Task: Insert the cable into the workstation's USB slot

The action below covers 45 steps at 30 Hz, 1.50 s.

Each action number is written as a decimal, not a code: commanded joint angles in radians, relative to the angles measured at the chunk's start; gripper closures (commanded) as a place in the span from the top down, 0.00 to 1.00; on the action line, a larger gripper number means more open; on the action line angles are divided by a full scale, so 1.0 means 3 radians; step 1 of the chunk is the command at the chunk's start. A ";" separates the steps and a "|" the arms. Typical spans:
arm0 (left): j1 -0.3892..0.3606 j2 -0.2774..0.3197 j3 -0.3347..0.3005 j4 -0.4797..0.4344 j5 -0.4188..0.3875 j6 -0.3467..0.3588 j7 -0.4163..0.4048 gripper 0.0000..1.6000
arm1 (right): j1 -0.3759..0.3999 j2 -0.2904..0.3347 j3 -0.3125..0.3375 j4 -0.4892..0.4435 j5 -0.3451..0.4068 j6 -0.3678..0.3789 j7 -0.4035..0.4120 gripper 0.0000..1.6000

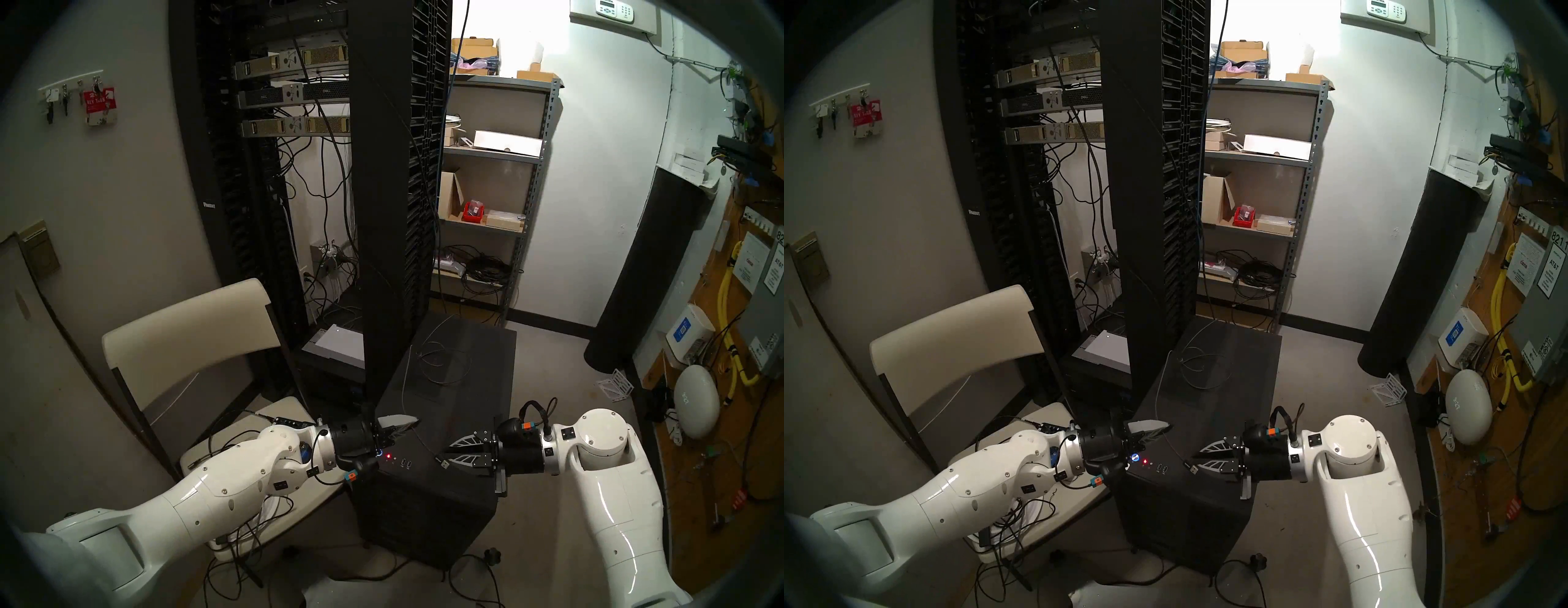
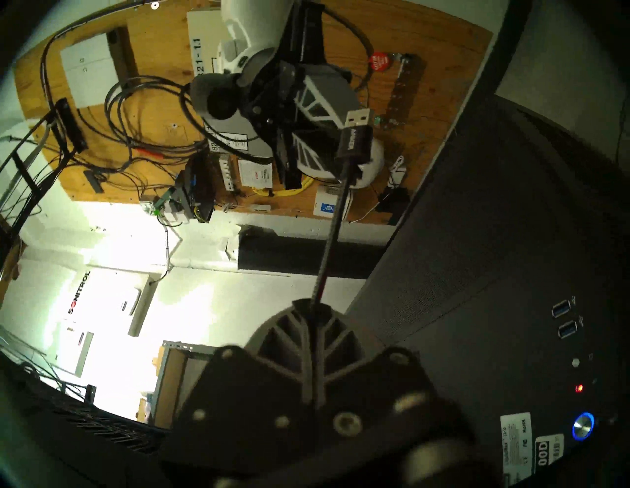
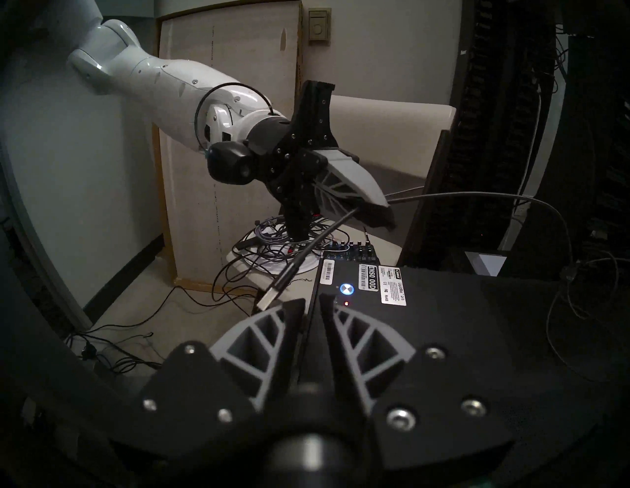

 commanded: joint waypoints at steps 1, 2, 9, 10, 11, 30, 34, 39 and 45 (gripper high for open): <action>-0.0267 -0.0040 -0.0040 0.0061 0.0293 0.0041 0.0263 0.00 | 0.0073 0.0289 -0.0133 0.0033 0.0161 0.0085 -0.0004 0.45; -0.0286 -0.0048 -0.0040 0.0090 0.0338 0.0041 0.0316 0.00 | 0.0084 0.0313 -0.0132 0.0074 0.0180 0.0096 -0.0004 0.45; -0.0381 -0.0077 0.0030 0.0244 0.0652 -0.0021 0.0652 0.00 | 0.0211 0.0402 -0.0150 0.0250 0.0521 0.0075 -0.0004 0.45; -0.0385 -0.0084 0.0045 0.0263 0.0689 -0.0022 0.0708 0.00 | 0.0229 0.0415 -0.0155 0.0274 0.0578 0.0085 -0.0004 0.45; -0.0386 -0.0092 0.0060 0.0278 0.0727 -0.0034 0.0776 0.00 | 0.0250 0.0444 -0.0177 0.0296 0.0623 0.0078 -0.0004 0.45; -0.0481 -0.0106 0.0296 0.0352 0.1315 0.0015 0.1537 0.00 | 0.0633 0.0602 -0.0781 0.0966 0.1681 0.0221 -0.0004 0.63; -0.0545 -0.0113 0.0337 0.0396 0.1461 0.0075 0.1692 0.00 | 0.0665 0.0626 -0.0976 0.1002 0.1845 0.0253 -0.0004 0.73; -0.0617 -0.0126 0.0378 0.0424 0.1618 0.0124 0.1845 0.00 | 0.0719 0.0668 -0.1182 0.1064 0.2040 0.0295 -0.0004 0.73; -0.0669 -0.0169 0.0419 0.0541 0.1761 0.0185 0.2057 0.00 | 0.0791 0.0779 -0.1439 0.1107 0.2287 0.0291 -0.0004 0.68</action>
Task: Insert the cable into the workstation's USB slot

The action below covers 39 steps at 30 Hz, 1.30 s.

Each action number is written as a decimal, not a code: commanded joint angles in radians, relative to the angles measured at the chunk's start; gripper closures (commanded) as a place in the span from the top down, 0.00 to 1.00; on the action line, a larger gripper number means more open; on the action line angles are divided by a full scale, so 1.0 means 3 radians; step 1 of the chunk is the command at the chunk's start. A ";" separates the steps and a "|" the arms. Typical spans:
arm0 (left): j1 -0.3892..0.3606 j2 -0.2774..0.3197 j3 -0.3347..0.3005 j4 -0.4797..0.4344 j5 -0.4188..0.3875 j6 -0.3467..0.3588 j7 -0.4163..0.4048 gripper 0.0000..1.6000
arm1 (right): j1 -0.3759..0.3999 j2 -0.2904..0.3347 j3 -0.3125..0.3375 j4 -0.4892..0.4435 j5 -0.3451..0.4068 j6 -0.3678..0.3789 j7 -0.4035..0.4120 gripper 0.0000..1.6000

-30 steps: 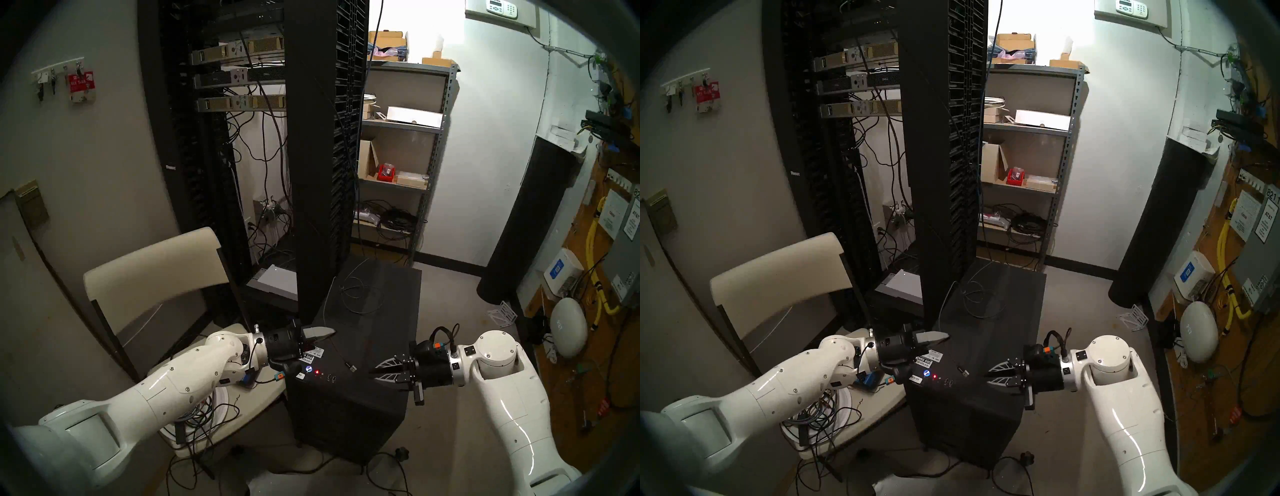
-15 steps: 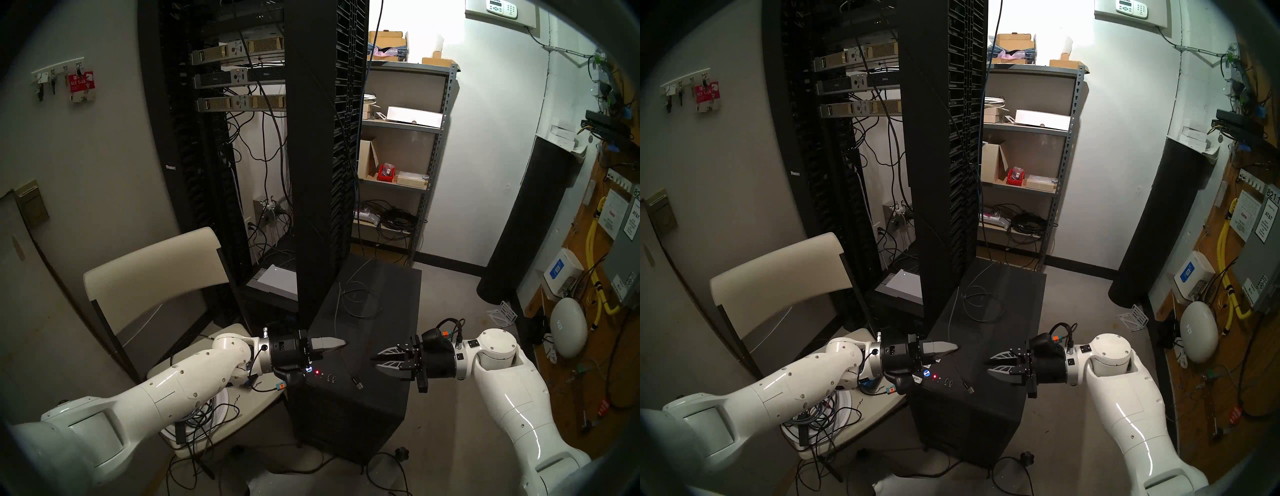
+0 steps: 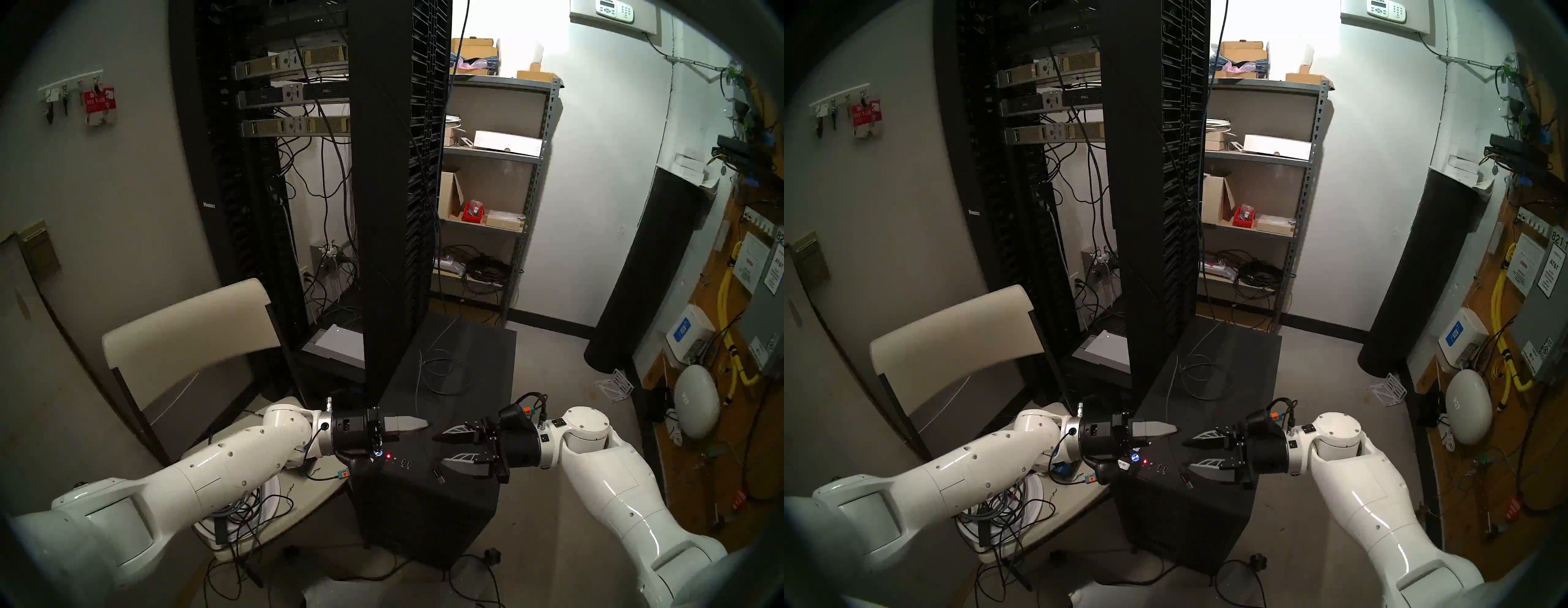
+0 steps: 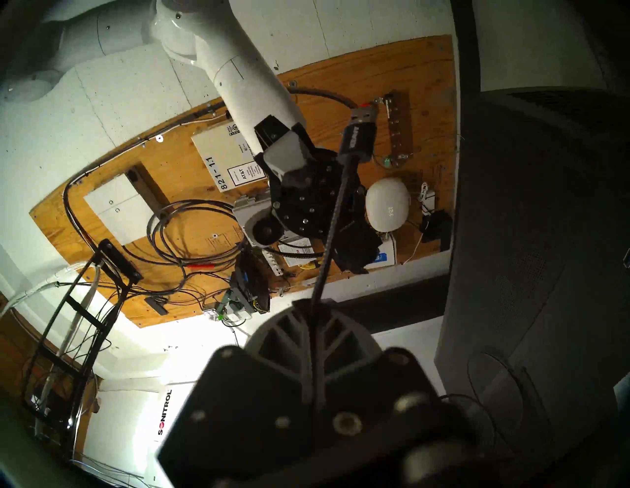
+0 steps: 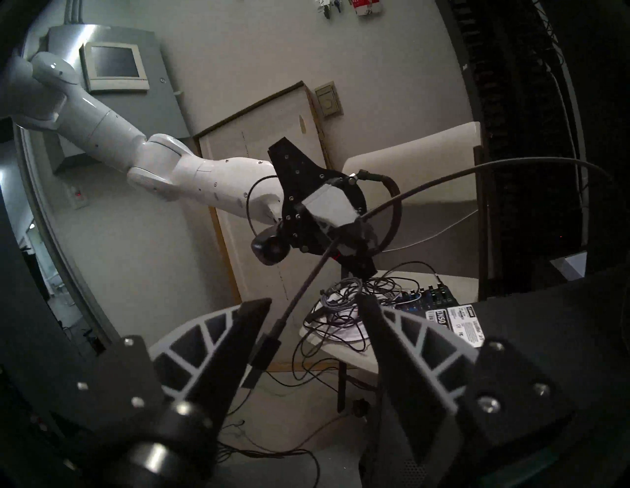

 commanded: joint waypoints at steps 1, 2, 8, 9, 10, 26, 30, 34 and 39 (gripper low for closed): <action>-0.0149 -0.0071 0.0012 0.0092 0.0110 0.0081 0.0289 0.00 | 0.0176 0.0127 -0.0254 0.0001 0.0340 -0.0017 -0.0002 0.68; -0.0162 -0.0075 0.0020 0.0105 0.0133 0.0086 0.0326 0.00 | 0.0190 0.0145 -0.0294 0.0010 0.0371 -0.0022 -0.0002 0.67; -0.0218 -0.0109 0.0060 0.0189 0.0246 0.0132 0.0505 0.00 | 0.0272 0.0218 -0.0517 0.0074 0.0544 -0.0050 -0.0002 0.67; -0.0229 -0.0116 0.0067 0.0206 0.0270 0.0145 0.0539 0.00 | 0.0284 0.0231 -0.0561 0.0088 0.0584 -0.0059 -0.0002 0.65; -0.0241 -0.0123 0.0074 0.0220 0.0293 0.0159 0.0574 0.00 | 0.0294 0.0245 -0.0599 0.0092 0.0610 -0.0059 -0.0002 0.64; -0.0315 -0.0176 0.0131 0.0294 0.0493 0.0244 0.0925 0.00 | 0.0550 0.0364 -0.1030 0.0338 0.0956 -0.0228 -0.0002 0.65; -0.0297 -0.0174 0.0131 0.0296 0.0522 0.0256 0.0963 0.00 | 0.0626 0.0396 -0.1072 0.0383 0.1035 -0.0272 -0.0002 0.65; -0.0288 -0.0176 0.0131 0.0304 0.0552 0.0263 0.0998 0.00 | 0.0689 0.0413 -0.1157 0.0405 0.1110 -0.0307 -0.0002 0.65; -0.0296 -0.0186 0.0145 0.0325 0.0603 0.0281 0.1040 0.00 | 0.0763 0.0419 -0.1293 0.0439 0.1231 -0.0349 -0.0002 0.64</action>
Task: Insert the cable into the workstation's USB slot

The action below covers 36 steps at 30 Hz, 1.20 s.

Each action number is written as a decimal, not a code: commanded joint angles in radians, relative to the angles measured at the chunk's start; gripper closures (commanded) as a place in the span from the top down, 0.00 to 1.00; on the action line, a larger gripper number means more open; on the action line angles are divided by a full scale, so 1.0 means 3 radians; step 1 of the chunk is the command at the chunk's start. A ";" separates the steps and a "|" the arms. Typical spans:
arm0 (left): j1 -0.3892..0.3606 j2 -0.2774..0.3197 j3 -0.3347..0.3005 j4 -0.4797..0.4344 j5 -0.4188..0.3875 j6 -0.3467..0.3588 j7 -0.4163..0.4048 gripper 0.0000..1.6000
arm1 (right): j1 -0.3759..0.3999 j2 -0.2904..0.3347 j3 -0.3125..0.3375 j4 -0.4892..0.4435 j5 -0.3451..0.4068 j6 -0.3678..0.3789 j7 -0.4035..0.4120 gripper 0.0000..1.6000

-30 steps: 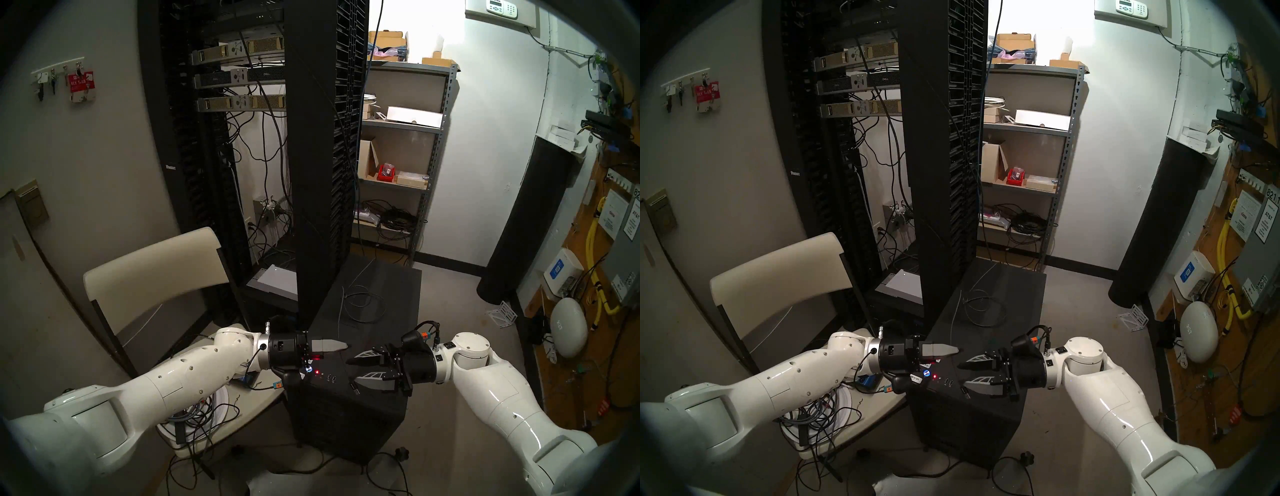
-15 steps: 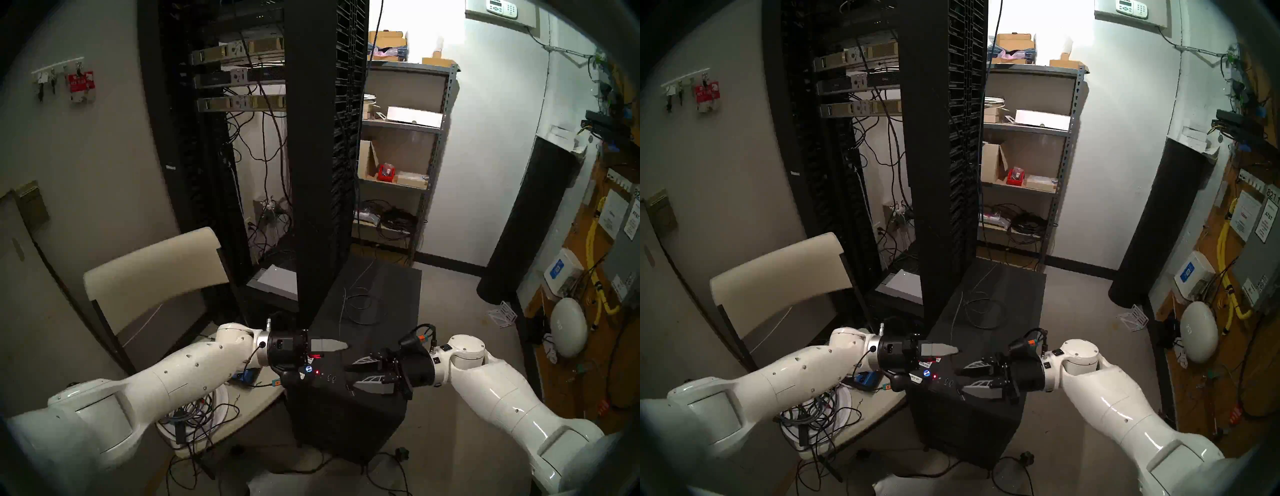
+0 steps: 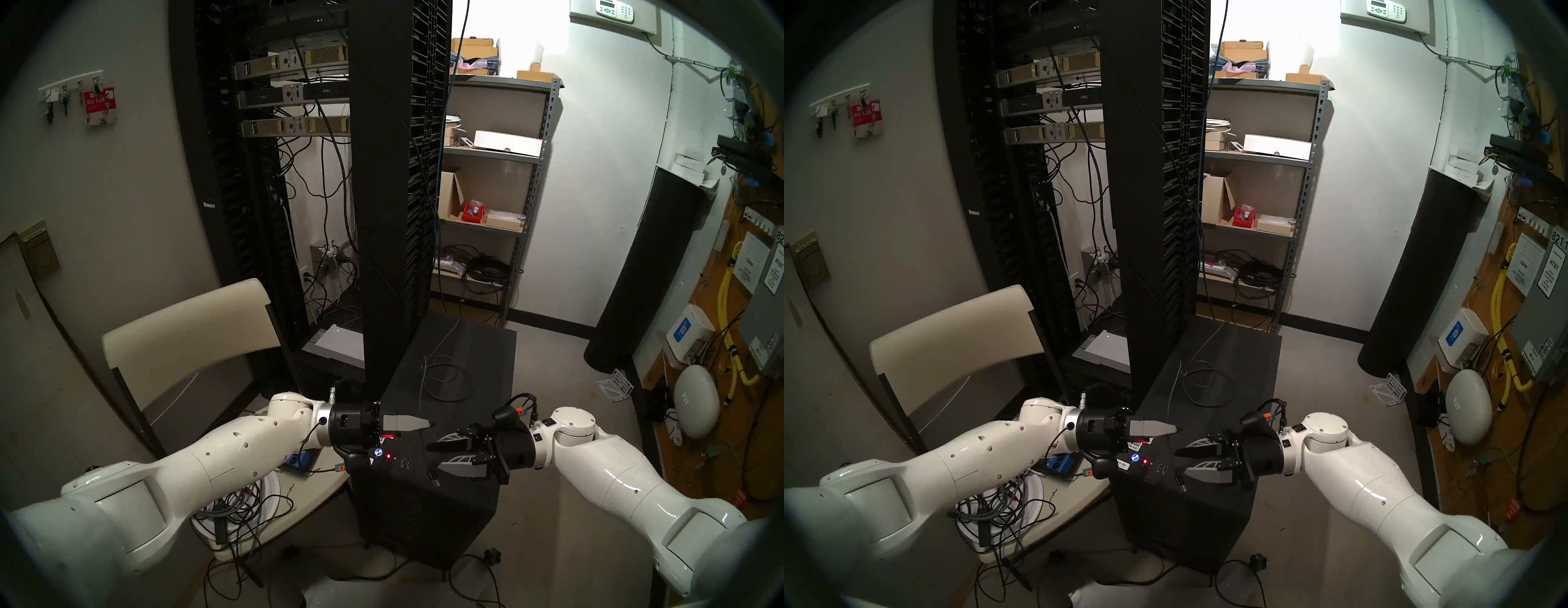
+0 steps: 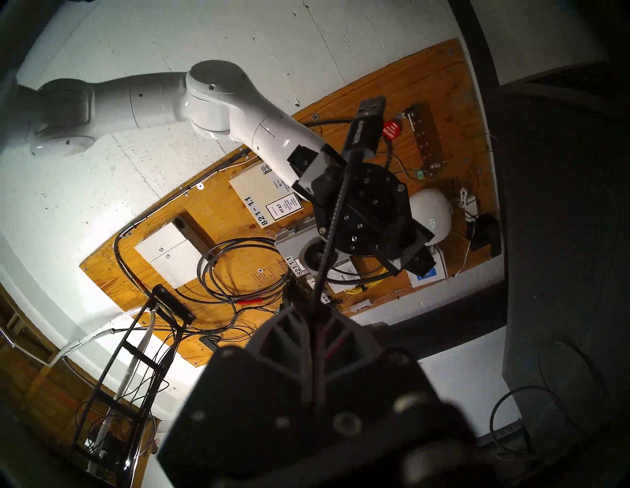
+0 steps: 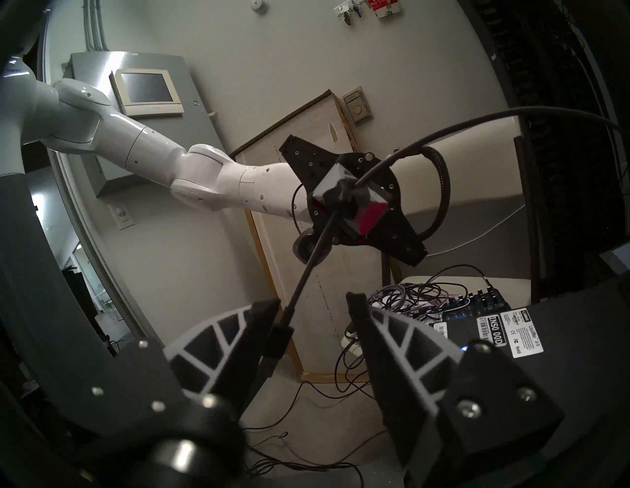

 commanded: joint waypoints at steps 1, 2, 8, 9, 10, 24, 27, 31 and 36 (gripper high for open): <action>-0.0046 -0.0041 0.0001 -0.0012 0.0009 0.0022 0.0113 0.00 | 0.0209 0.0022 -0.0148 -0.0020 0.0220 -0.0063 -0.0002 0.64; -0.0053 -0.0052 0.0008 -0.0004 0.0030 0.0034 0.0132 0.00 | 0.0235 0.0038 -0.0229 -0.0004 0.0280 -0.0084 -0.0002 0.64; -0.0070 -0.0067 0.0004 0.0012 0.0057 0.0046 0.0161 0.00 | 0.0296 0.0099 -0.0433 0.0024 0.0451 -0.0152 -0.0002 0.64; -0.0073 -0.0069 0.0003 0.0015 0.0061 0.0046 0.0166 0.00 | 0.0309 0.0111 -0.0473 0.0028 0.0481 -0.0167 -0.0002 0.65; -0.0078 -0.0071 0.0002 0.0017 0.0065 0.0047 0.0172 0.00 | 0.0318 0.0118 -0.0503 0.0027 0.0500 -0.0165 -0.0002 0.64; -0.0101 -0.0089 -0.0003 0.0007 0.0096 0.0056 0.0210 0.00 | 0.0451 0.0163 -0.0884 0.0066 0.0754 -0.0243 -0.0002 0.45; -0.0107 -0.0092 -0.0002 0.0013 0.0098 0.0061 0.0219 0.00 | 0.0483 0.0174 -0.0946 0.0074 0.0798 -0.0258 -0.0002 0.44; -0.0119 -0.0094 0.0006 0.0022 0.0110 0.0070 0.0235 0.00 | 0.0530 0.0189 -0.1034 0.0086 0.0842 -0.0273 -0.0002 0.43; -0.0131 -0.0099 0.0012 0.0035 0.0122 0.0082 0.0256 0.00 | 0.0586 0.0196 -0.1138 0.0100 0.0876 -0.0265 -0.0002 0.27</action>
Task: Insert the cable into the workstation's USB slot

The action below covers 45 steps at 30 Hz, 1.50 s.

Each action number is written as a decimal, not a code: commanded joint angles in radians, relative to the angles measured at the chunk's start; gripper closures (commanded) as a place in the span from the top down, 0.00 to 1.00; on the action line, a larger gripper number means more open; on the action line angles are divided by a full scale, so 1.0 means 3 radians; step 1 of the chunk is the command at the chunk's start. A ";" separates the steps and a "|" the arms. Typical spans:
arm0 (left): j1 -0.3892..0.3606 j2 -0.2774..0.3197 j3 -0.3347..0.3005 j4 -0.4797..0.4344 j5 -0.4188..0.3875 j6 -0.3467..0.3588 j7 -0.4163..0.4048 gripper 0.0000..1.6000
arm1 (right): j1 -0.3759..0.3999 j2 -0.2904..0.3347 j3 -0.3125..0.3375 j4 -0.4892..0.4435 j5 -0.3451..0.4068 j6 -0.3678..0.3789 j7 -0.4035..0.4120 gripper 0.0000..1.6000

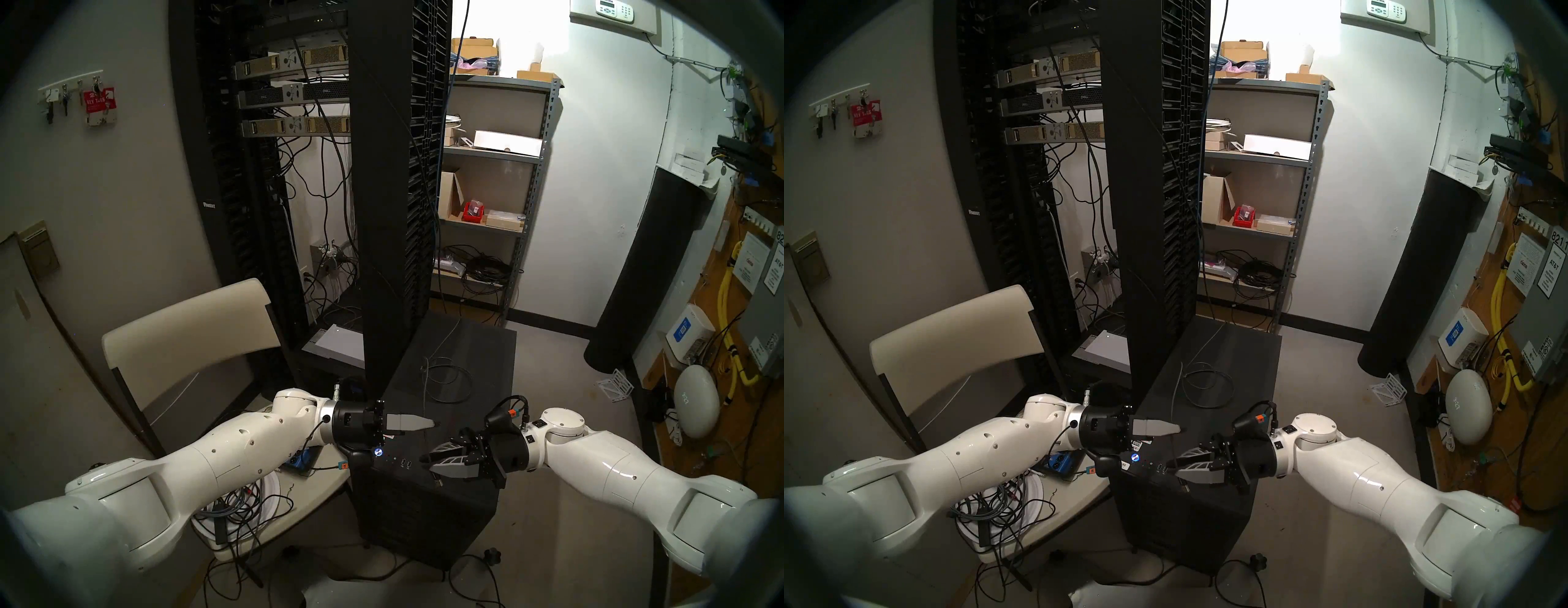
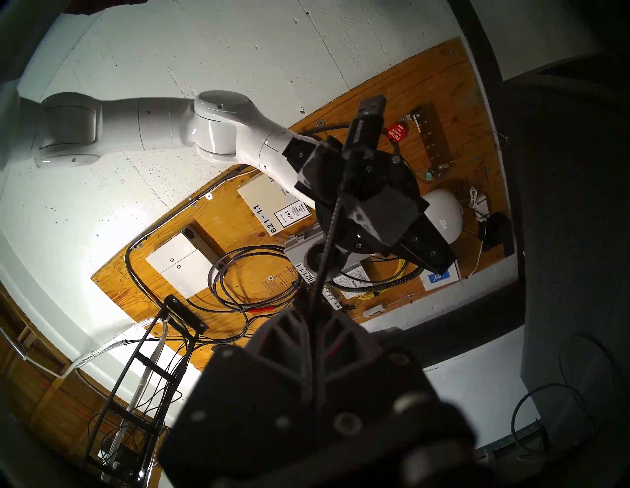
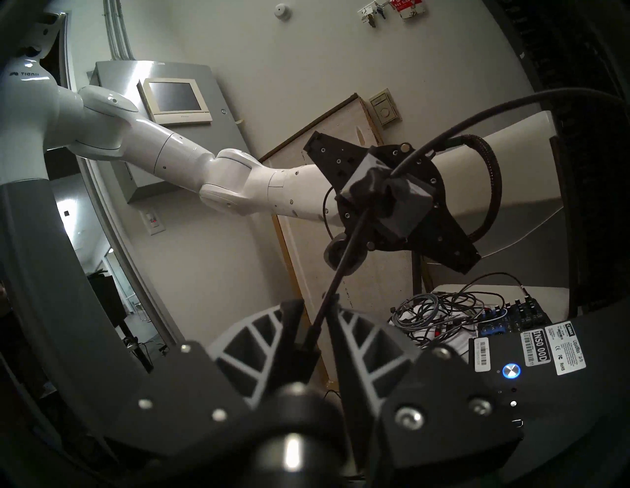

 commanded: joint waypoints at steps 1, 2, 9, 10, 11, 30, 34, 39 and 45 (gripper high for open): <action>-0.0064 -0.0034 -0.0004 -0.0009 0.0001 0.0011 0.0134 0.00 | 0.0169 0.0007 -0.0125 0.0013 0.0124 -0.0007 -0.0001 0.05; -0.0058 -0.0036 -0.0010 -0.0010 -0.0011 0.0006 0.0126 0.00 | 0.0171 0.0003 -0.0136 0.0022 0.0147 -0.0021 -0.0001 0.00; 0.0041 -0.0025 -0.0080 -0.0058 -0.0190 -0.0172 -0.0038 0.71 | 0.0213 -0.0018 -0.0117 0.0059 0.0117 -0.0165 -0.0001 0.00; 0.0054 -0.0017 -0.0083 -0.0066 -0.0192 -0.0170 -0.0062 0.97 | 0.0220 -0.0016 -0.0116 0.0061 0.0109 -0.0182 -0.0001 0.00; 0.0072 -0.0014 -0.0092 -0.0065 -0.0225 -0.0214 -0.0089 1.00 | 0.0210 -0.0011 -0.0093 0.0057 0.0126 -0.0229 -0.0001 0.00; 0.0802 0.0211 -0.0369 -0.0228 -0.1190 -0.1059 -0.0630 1.00 | 0.0125 0.0065 0.0106 -0.0040 0.0142 -0.0483 -0.0164 0.00; 0.0956 0.0212 -0.0340 -0.0329 -0.1474 -0.1287 -0.0802 1.00 | 0.0121 0.0064 0.0119 -0.0059 0.0123 -0.0531 -0.0216 0.00; 0.1095 0.0195 -0.0395 -0.0482 -0.1866 -0.1418 -0.1057 1.00 | 0.0107 0.0044 0.0118 -0.0091 0.0096 -0.0598 -0.0277 0.00; 0.1198 0.0151 -0.0487 -0.0621 -0.2290 -0.1418 -0.1230 1.00 | 0.0116 0.0036 0.0105 -0.0133 0.0031 -0.0679 -0.0340 0.00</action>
